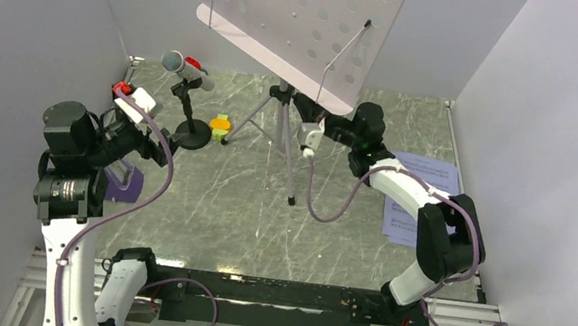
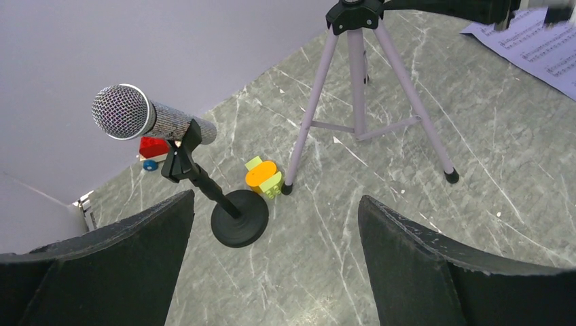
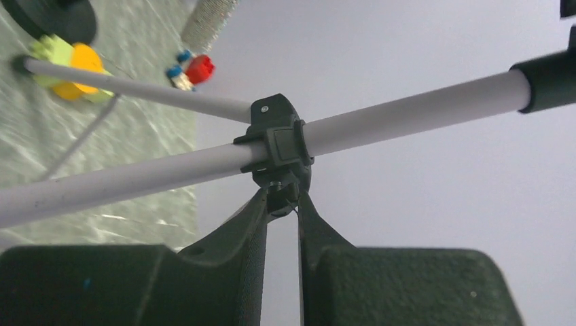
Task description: Pack up the instrument practice props
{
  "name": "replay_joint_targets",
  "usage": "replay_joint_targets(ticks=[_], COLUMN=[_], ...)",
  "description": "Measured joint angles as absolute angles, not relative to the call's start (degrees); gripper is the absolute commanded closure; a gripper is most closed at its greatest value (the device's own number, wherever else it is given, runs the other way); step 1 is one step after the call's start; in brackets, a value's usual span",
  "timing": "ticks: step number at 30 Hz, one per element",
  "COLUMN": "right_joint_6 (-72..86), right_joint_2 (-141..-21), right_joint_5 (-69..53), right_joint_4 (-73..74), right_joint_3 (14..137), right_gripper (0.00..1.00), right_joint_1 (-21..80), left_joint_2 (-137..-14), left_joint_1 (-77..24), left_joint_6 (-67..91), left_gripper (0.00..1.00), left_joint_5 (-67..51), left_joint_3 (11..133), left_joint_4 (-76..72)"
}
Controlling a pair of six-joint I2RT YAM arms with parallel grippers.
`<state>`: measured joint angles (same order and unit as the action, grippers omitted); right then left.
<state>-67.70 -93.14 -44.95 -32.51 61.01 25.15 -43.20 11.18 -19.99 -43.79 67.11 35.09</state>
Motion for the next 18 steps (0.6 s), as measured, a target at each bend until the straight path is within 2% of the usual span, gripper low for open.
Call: replay_joint_targets(ticks=[9,11,13,15,18], right_joint_6=[-89.65,-91.98,-93.47,-94.32,-93.25], right_joint_2=[-93.95,-93.95,-93.95,-93.91,-93.69], right_joint_5=[-38.54,-37.93,-37.52,-36.8,-34.74], right_joint_4=[-57.21,-57.25,-56.88,-56.23,-52.77], right_joint_3=[46.39,46.17,46.15,45.6,43.68], right_gripper=[0.99,0.75,0.58,0.48,0.44], right_joint_1=[27.0,27.0,27.18,27.22,26.72], left_joint_2=[-41.28,-40.91,-40.62,-40.58,-40.56], left_joint_1=[11.22,11.22,11.25,11.25,11.29], left_joint_6=[-19.99,-19.99,-19.99,-19.97,-19.97], left_gripper=[0.06,0.06,0.06,0.06,0.06], left_joint_5=[-43.97,-43.99,-44.03,-44.14,-44.21], left_joint_3=[65.76,65.43,65.01,64.82,64.45], left_joint_4=[34.52,34.35,34.2,34.11,33.69])
